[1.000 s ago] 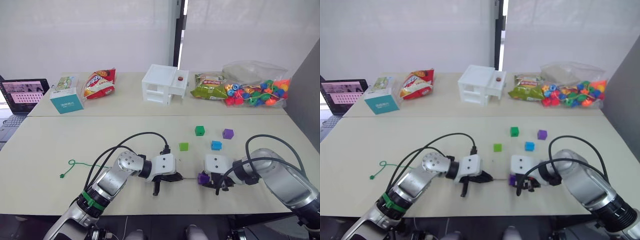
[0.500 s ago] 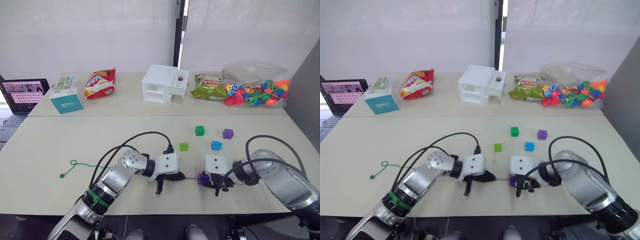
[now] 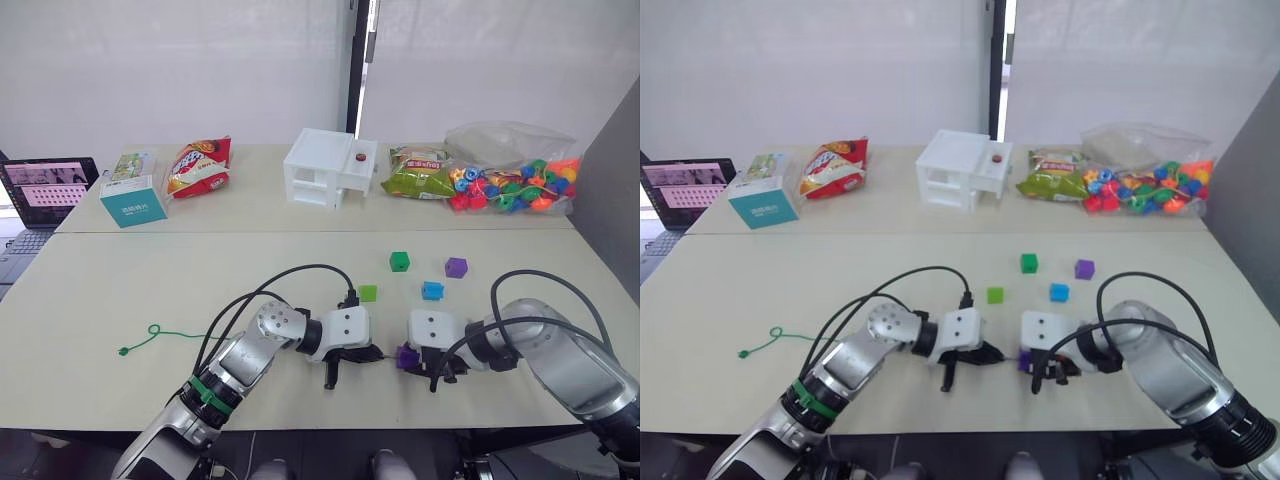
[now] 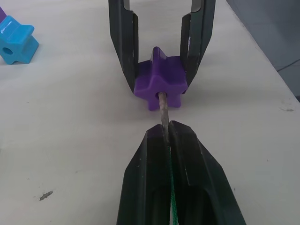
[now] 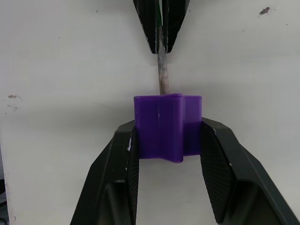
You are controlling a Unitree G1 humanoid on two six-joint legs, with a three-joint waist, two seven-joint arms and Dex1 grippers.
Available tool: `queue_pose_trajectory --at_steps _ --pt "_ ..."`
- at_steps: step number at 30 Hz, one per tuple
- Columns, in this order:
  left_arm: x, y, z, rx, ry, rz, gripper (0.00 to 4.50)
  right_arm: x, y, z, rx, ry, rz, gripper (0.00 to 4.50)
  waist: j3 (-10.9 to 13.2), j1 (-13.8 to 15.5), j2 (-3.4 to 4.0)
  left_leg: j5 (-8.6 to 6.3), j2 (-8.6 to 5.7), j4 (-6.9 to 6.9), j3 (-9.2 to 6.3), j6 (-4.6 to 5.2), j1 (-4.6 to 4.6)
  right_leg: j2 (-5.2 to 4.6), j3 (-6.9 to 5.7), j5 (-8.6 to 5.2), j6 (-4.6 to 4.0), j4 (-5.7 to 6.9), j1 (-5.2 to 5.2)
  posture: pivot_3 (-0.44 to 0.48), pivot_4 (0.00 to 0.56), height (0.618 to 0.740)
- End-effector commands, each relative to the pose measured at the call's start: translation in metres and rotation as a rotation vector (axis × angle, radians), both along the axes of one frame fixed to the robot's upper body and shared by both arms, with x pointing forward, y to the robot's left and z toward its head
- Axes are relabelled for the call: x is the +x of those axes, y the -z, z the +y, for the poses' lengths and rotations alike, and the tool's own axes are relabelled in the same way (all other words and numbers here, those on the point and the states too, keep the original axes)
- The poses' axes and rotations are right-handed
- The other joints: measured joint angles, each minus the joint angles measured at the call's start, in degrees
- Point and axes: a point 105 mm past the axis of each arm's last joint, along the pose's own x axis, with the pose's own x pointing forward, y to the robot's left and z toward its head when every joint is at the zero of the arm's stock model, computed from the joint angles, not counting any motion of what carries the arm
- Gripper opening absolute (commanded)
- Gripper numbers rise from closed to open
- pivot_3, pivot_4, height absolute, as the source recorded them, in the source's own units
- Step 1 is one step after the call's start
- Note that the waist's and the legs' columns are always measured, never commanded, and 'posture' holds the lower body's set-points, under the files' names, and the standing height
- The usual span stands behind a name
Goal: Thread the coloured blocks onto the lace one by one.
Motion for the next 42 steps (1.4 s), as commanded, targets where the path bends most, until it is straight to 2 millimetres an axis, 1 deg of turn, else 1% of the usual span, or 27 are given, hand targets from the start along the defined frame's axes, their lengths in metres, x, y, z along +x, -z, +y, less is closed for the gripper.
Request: queue_pose_trajectory --at_steps 1,6,10,14,16,17,18,23,25,27,32,35,36,37,41,42 --pt "0.0 -0.013 -0.015 -0.057 0.021 -0.022 0.0 -0.003 0.0 -0.001 -0.015 0.002 0.001 1.31 0.0 0.1 0.0 0.0 0.0 0.01 0.0 0.0 -0.01 0.0 0.0 0.0 0.0 -0.01 0.01 0.0 0.15 0.74" --pt "0.0 -0.011 -0.022 -0.052 0.033 -0.024 0.0 -0.003 -0.001 0.0 -0.012 0.007 -0.001 1.31 0.0 0.1 0.0 0.0 -0.01 0.03 0.0 0.0 -0.02 -0.01 0.0 0.0 0.0 -0.01 0.0 0.0 0.15 0.74" --pt "0.002 -0.013 -0.029 -0.066 0.03 -0.042 0.0 -0.005 0.0 -0.001 -0.013 0.013 0.002 1.31 0.0 0.2 0.0 0.0 -0.01 0.02 0.0 0.0 -0.02 -0.01 0.0 0.0 0.0 0.0 -0.01 0.0 0.15 0.74" --pt "0.0 -0.013 -0.034 -0.08 0.036 -0.027 0.0 -0.005 0.001 0.0 -0.009 0.016 0.002 1.31 0.0 0.5 0.0 0.0 -0.02 0.06 0.0 0.0 -0.02 -0.01 0.0 0.01 0.02 -0.03 0.03 0.0 0.15 0.74" --pt "0.001 -0.013 -0.033 -0.076 0.033 -0.023 0.68 -0.005 0.001 0.001 -0.007 0.015 0.003 1.31 0.0 0.6 -0.01 0.0 -0.02 0.07 0.0 0.0 -0.01 -0.01 0.0 0.02 0.02 -0.02 0.04 0.0 0.15 0.74" --pt "0.001 -0.013 -0.033 -0.073 0.031 -0.023 0.89 -0.006 0.001 0.001 -0.005 0.015 0.004 1.31 0.0 0.6 -0.01 0.0 -0.02 0.07 0.0 0.0 -0.01 -0.01 0.0 0.02 0.03 -0.02 0.04 0.0 0.15 0.74" --pt "0.001 -0.013 -0.031 -0.069 0.028 -0.021 1.22 -0.006 0.001 0.001 -0.004 0.014 0.005 1.31 0.0 0.7 -0.01 0.0 -0.02 0.07 0.0 0.0 0.0 -0.01 0.0 0.02 0.03 -0.02 0.04 0.0 0.15 0.74" --pt "0.002 -0.014 -0.015 -0.037 0.017 -0.025 2.85 -0.006 0.002 0.002 -0.003 0.014 0.01 1.31 0.0 0.5 -0.01 0.0 -0.01 0.06 0.0 -0.01 0.0 -0.01 0.0 0.02 0.03 -0.01 0.02 0.0 0.15 0.74" --pt "0.007 -0.012 -0.001 0.012 -0.005 -0.043 2.86 -0.005 0.003 0.002 -0.002 0.014 0.01 1.31 0.0 0.4 -0.01 0.0 0.0 0.05 0.0 -0.01 0.0 -0.01 0.0 0.02 0.03 0.0 0.01 0.0 0.15 0.74" --pt "0.006 -0.009 0.009 0.054 -0.009 -0.058 2.86 -0.005 0.003 0.003 0.0 0.012 0.01 1.31 0.0 0.1 0.0 0.0 0.01 0.04 0.0 0.0 0.01 0.0 0.0 0.02 0.03 0.01 0.0 0.0 0.15 0.74" --pt "0.003 -0.002 0.014 0.083 -0.007 -0.032 2.86 -0.004 0.004 0.004 0.003 0.008 0.006 1.31 0.0 0.1 -0.04 0.0 0.0 0.03 0.0 0.0 0.02 -0.01 0.0 0.02 0.03 -0.01 0.03 0.0 0.15 0.74" --pt "0.002 -0.003 0.01 0.068 -0.002 -0.021 1.98 -0.004 0.004 0.004 0.002 0.008 0.006 1.31 0.0 0.1 -0.05 0.0 0.0 0.03 -0.01 0.0 0.03 0.0 0.0 0.02 0.03 0.01 0.03 0.0 0.15 0.74" --pt "0.002 -0.003 0.009 0.065 0.002 -0.018 1.74 -0.004 0.004 0.004 0.001 0.007 0.005 1.31 0.0 0.0 -0.05 0.0 0.0 0.03 0.0 0.0 0.03 0.0 0.0 0.02 0.03 0.01 0.02 0.0 0.15 0.74" --pt "0.001 -0.003 0.008 0.063 0.005 -0.017 1.34 -0.003 0.004 0.004 0.001 0.007 0.004 1.31 0.0 -0.1 -0.05 0.0 0.0 0.03 0.0 0.0 0.03 0.0 0.0 0.02 0.03 0.01 0.02 0.0 0.15 0.74" --pt "0.002 -0.004 0.006 0.053 0.005 -0.013 0.08 -0.002 0.003 0.004 0.0 0.011 -0.001 1.31 0.0 -0.1 -0.05 0.0 0.01 0.02 0.0 0.0 0.03 0.0 0.0 0.02 0.03 0.03 0.01 0.0 0.15 0.74" --pt "0.002 -0.004 0.007 0.049 0.004 -0.008 0.0 -0.002 0.003 0.003 -0.001 0.012 -0.003 1.31 0.0 -0.1 -0.05 0.0 0.01 0.02 0.0 0.0 0.03 0.0 0.0 0.02 0.02 0.02 0.02 0.0 0.15 0.74"
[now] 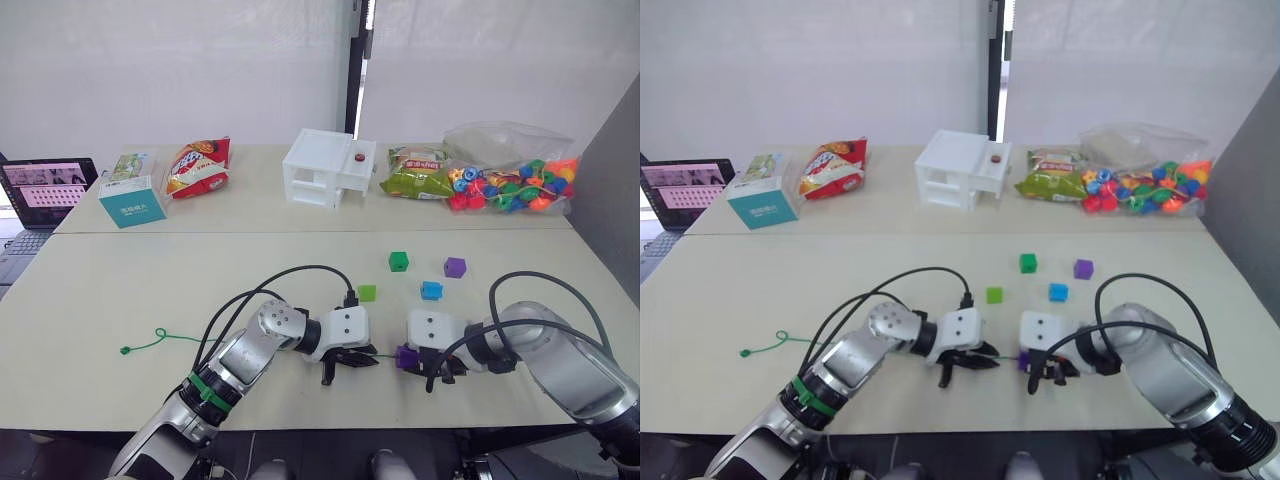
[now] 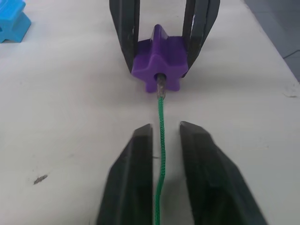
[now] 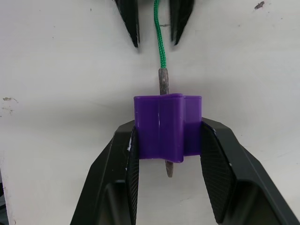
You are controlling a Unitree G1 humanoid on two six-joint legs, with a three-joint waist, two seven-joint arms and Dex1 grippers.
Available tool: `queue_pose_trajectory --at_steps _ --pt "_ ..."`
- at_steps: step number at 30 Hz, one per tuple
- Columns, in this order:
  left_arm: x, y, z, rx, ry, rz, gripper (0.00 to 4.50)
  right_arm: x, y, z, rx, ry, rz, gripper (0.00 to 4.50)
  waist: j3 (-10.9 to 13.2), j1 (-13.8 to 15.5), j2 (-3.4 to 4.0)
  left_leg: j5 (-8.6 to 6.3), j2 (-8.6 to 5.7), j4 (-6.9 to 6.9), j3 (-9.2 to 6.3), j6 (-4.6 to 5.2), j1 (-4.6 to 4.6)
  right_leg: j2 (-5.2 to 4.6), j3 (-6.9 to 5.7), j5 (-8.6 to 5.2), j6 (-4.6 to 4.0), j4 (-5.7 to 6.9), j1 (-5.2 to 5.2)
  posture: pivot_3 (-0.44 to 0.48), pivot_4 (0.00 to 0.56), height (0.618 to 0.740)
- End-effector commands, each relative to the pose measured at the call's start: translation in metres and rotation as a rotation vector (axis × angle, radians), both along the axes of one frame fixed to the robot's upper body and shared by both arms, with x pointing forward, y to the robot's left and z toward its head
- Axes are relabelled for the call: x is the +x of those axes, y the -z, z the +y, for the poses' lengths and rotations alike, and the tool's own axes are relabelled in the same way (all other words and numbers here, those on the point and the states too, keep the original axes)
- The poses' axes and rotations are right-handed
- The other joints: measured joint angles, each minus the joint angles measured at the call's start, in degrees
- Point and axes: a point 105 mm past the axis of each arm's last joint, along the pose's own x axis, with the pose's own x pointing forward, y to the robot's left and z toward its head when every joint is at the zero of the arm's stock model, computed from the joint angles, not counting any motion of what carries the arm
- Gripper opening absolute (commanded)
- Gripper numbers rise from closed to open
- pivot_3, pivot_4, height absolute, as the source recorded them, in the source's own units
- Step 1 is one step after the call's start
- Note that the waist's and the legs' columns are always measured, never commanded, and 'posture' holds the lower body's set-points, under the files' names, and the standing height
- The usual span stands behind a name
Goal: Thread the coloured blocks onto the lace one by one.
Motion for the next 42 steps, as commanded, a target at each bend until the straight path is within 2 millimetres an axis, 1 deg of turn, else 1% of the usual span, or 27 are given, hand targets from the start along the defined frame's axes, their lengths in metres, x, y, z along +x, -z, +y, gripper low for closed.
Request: queue_pose_trajectory --at_steps 1,5,14,19,23,24,25,26,28,32,33,37,42 --pt "0.0 -0.009 -0.003 -0.034 0.016 -0.01 0.0 -0.001 0.003 0.002 -0.006 -0.01 0.004 1.31 0.0 0.0 0.0 0.0 0.0 0.0 0.0 0.0 0.0 0.0 0.0 0.0 0.0 0.0 0.01 0.0 0.15 0.74" --pt "0.0 -0.014 -0.01 -0.077 0.02 -0.008 0.0 -0.003 0.003 0.001 -0.005 -0.007 0.005 1.31 0.0 0.0 0.0 0.0 0.0 0.0 0.0 0.0 0.0 0.0 0.0 0.0 0.0 0.0 0.0 0.0 0.15 0.74" --pt "0.0 -0.011 -0.031 -0.091 0.034 0.012 0.0 -0.005 0.005 0.004 0.003 -0.003 0.008 1.31 0.0 0.0 -0.01 0.0 -0.01 0.0 0.0 0.0 0.0 0.0 0.0 0.0 0.0 -0.01 0.01 0.0 0.15 0.74" --pt "0.004 -0.011 -0.035 -0.085 0.029 -0.011 0.0 -0.006 0.006 0.004 0.004 0.004 0.014 1.31 0.0 0.0 -0.02 0.0 0.0 0.01 0.0 0.0 0.01 0.0 0.0 0.0 0.0 0.0 0.02 0.0 0.15 0.74" --pt "0.008 -0.015 -0.025 -0.09 0.01 0.009 1.11 -0.003 0.003 0.006 0.038 0.037 0.009 1.31 0.0 -0.1 -0.02 0.0 0.01 0.0 0.0 0.0 0.02 0.0 0.0 0.0 0.0 0.0 0.02 0.0 0.15 0.74" --pt "0.009 -0.016 -0.022 -0.1 0.0 0.03 1.49 -0.004 0.0 0.009 0.079 0.058 0.03 1.31 0.0 -0.1 -0.02 0.0 0.01 0.0 0.0 0.0 0.03 0.01 0.0 0.0 0.0 0.0 0.02 0.0 0.15 0.74" --pt "0.011 -0.017 -0.019 -0.109 -0.011 0.044 1.86 -0.005 -0.002 0.01 0.101 0.07 0.041 1.81 0.0 -0.2 -0.03 0.0 0.02 0.0 0.0 0.0 0.04 0.01 0.0 0.0 0.0 0.01 0.02 0.0 0.15 0.74" --pt "0.011 -0.016 -0.017 -0.109 -0.015 0.047 2.14 -0.005 -0.003 0.009 0.108 0.077 0.039 2.38 0.0 -0.1 -0.03 0.0 0.03 0.0 0.0 0.0 0.03 0.02 0.0 0.0 0.0 0.02 0.01 0.0 0.15 0.74" --pt "0.011 -0.014 -0.013 -0.101 -0.01 0.037 2.76 -0.006 -0.007 0.006 0.123 0.091 0.04 3.0 0.0 0.0 -0.02 0.0 0.0 0.01 0.0 0.0 0.01 0.01 0.01 0.01 -0.01 0.03 -0.01 0.0 0.15 0.74" --pt "0.005 -0.014 -0.015 -0.128 0.021 0.048 4.12 -0.011 -0.022 -0.007 0.161 0.125 0.043 4.41 0.0 0.4 -0.02 0.0 -0.04 0.01 -0.01 0.0 -0.05 -0.02 0.01 0.01 -0.01 -0.03 -0.03 0.0 0.15 0.74" --pt "0.004 -0.014 -0.016 -0.132 0.026 0.049 4.46 -0.012 -0.024 -0.011 0.157 0.134 0.036 4.5 0.0 0.5 -0.02 -0.01 -0.04 0.01 -0.01 0.01 -0.09 -0.02 0.01 0.01 -0.01 -0.05 -0.04 0.0 0.15 0.74" --pt "0.0 -0.014 -0.026 -0.15 0.071 0.042 4.49 -0.017 -0.027 -0.032 0.108 0.18 0.018 4.5 0.0 1.3 -0.02 -0.01 -0.05 0.03 0.0 0.02 -0.11 -0.02 -0.01 0.01 0.0 -0.07 -0.02 0.0 0.15 0.74" --pt "-0.002 -0.013 -0.042 -0.163 0.129 0.029 4.49 -0.024 -0.027 -0.039 0.102 0.213 0.021 4.5 0.0 1.4 -0.04 -0.01 -0.04 0.05 0.02 0.01 -0.1 -0.03 -0.01 0.01 0.0 -0.07 0.0 0.0 0.15 0.74"
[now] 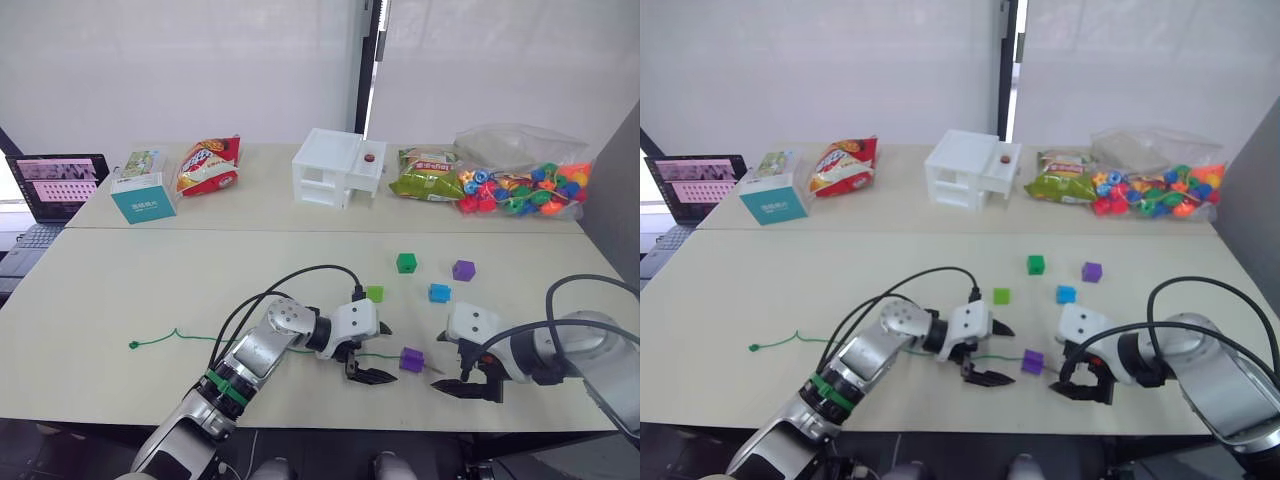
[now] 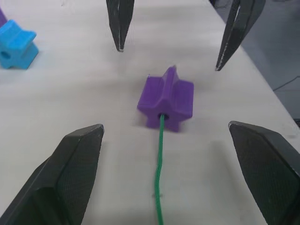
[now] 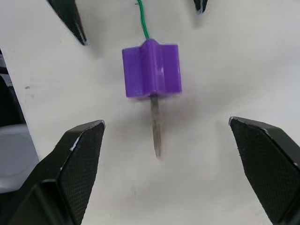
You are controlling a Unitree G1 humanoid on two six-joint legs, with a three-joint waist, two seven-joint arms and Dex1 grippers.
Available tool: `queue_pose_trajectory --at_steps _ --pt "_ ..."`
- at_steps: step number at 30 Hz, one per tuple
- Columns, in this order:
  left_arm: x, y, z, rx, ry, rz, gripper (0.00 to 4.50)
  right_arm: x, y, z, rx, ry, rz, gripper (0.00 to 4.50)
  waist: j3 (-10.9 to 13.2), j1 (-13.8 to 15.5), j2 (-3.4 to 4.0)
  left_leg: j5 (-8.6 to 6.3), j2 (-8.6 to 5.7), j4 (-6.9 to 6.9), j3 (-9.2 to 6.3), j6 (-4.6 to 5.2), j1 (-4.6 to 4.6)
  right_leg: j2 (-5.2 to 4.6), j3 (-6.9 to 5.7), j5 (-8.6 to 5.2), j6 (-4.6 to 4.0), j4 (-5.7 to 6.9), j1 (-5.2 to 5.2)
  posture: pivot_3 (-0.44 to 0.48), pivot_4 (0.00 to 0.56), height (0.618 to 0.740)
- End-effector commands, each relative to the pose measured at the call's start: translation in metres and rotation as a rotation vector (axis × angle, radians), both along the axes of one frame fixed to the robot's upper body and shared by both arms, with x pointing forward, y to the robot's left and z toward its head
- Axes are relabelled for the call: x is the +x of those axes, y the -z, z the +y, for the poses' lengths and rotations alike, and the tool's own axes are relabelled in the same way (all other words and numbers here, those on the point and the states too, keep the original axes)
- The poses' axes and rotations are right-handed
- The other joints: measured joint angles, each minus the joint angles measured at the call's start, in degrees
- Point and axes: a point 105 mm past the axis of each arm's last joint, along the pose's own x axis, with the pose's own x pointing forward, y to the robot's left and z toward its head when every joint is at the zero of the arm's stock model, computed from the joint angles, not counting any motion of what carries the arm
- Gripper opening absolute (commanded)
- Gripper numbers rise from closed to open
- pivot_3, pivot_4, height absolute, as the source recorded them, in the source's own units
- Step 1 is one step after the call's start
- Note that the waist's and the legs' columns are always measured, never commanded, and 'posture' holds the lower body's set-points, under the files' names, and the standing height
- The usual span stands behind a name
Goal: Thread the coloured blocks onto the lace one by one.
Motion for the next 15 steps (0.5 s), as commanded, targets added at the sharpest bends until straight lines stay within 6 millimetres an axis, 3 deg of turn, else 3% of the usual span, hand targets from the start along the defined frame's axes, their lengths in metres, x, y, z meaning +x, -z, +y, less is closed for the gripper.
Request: queue_pose_trajectory --at_steps 1,7,15 --pt "-0.002 -0.005 -0.014 -0.011 0.059 -0.048 4.49 -0.003 -0.011 0.001 0.001 -0.007 -0.05 4.5 0.0 0.0 0.0 0.0 0.0 0.0 0.0 0.0 0.0 0.0 0.0 0.0 0.0 0.01 0.0 0.0 0.15 0.74" --pt "0.0 0.001 -0.026 0.008 0.079 -0.073 4.49 -0.005 -0.01 -0.001 -0.009 0.019 -0.067 4.5 0.0 0.0 -0.01 0.0 0.0 0.0 0.02 0.0 0.0 0.0 0.0 0.0 0.0 0.01 0.01 0.0 0.15 0.74" --pt "-0.001 0.008 -0.023 0.047 0.112 -0.096 2.03 -0.007 0.003 -0.005 -0.051 0.028 -0.077 4.5 0.0 -0.1 -0.02 0.0 -0.01 0.02 0.02 0.0 -0.01 0.0 0.0 0.0 0.02 0.0 0.01 0.0 0.15 0.74"
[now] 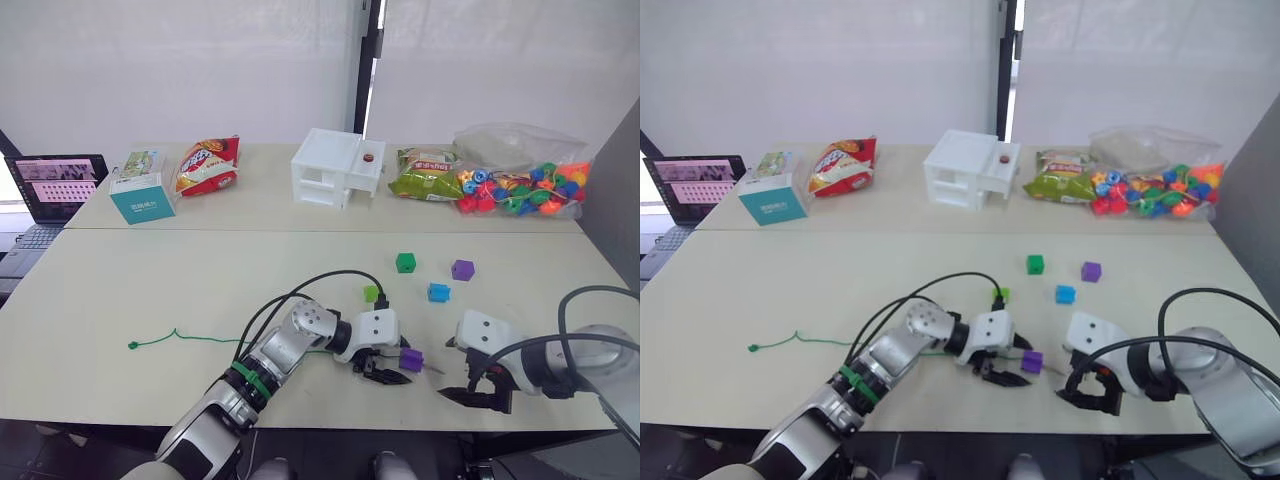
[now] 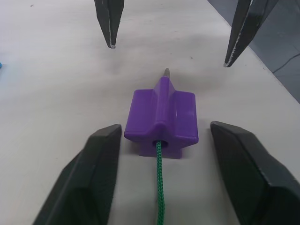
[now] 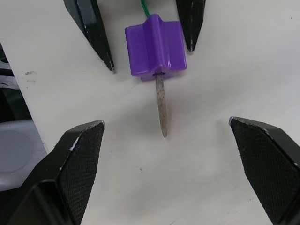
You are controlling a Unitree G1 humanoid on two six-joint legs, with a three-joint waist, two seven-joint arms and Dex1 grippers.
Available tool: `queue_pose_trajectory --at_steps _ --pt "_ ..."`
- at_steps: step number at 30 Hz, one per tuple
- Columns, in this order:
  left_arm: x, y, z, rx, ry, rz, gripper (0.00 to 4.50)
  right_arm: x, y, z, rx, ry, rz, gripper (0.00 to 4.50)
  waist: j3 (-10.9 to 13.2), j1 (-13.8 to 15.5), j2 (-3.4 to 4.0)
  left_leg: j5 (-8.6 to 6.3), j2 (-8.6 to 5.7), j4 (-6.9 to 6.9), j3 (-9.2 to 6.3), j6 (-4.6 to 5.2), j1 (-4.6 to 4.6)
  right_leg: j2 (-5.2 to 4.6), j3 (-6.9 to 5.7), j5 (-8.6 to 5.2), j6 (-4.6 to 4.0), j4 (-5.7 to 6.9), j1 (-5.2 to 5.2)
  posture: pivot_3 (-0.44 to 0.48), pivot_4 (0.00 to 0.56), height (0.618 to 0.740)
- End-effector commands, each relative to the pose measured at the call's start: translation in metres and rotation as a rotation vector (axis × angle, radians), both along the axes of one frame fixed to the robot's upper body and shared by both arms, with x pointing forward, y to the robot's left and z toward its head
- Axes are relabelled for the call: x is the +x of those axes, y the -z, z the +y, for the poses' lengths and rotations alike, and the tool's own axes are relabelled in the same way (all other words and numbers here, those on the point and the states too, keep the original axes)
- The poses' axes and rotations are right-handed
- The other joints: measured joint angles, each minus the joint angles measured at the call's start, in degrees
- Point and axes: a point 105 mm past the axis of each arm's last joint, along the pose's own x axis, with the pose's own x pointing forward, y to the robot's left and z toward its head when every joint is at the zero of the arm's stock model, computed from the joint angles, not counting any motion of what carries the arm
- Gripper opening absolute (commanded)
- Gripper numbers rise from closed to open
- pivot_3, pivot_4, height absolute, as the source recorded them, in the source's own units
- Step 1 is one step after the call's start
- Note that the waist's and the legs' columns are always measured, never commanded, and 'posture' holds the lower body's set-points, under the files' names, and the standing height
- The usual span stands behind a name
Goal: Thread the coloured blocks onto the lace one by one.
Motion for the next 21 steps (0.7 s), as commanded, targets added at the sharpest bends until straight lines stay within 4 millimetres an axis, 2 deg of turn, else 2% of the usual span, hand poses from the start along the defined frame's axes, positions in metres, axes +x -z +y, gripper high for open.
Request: queue_pose_trajectory --at_steps 1,6,12,21 --pt "-0.002 -0.007 -0.003 -0.004 0.044 -0.05 1.69 0.002 -0.002 0.004 -0.017 -0.024 -0.048 4.5 0.0 0.0 0.0 0.0 0.0 0.0 0.0 0.0 0.0 0.0 0.0 0.0 0.0 0.0 0.0 0.0 0.15 0.74" --pt "0.001 -0.004 -0.001 0.011 0.029 -0.06 0.08 0.008 0.007 0.01 -0.005 -0.035 -0.041 4.5 0.0 0.0 0.0 0.0 0.0 0.0 0.0 0.0 0.01 0.0 0.0 0.0 0.0 0.0 0.01 0.0 0.15 0.74" --pt "0.001 -0.004 0.0 0.013 0.021 -0.062 0.03 0.012 0.009 0.008 -0.017 -0.033 -0.041 4.5 0.0 0.0 0.0 0.0 0.0 0.01 0.0 -0.01 0.03 0.0 0.0 0.0 0.0 0.0 0.04 0.0 0.15 0.74" --pt "0.003 -0.005 0.002 0.003 0.004 -0.066 0.03 0.008 -0.007 0.01 0.024 -0.048 -0.04 4.5 0.0 0.0 0.0 0.0 0.01 0.02 0.0 -0.01 0.04 0.0 0.0 0.0 0.01 0.0 0.04 0.0 0.15 0.74"
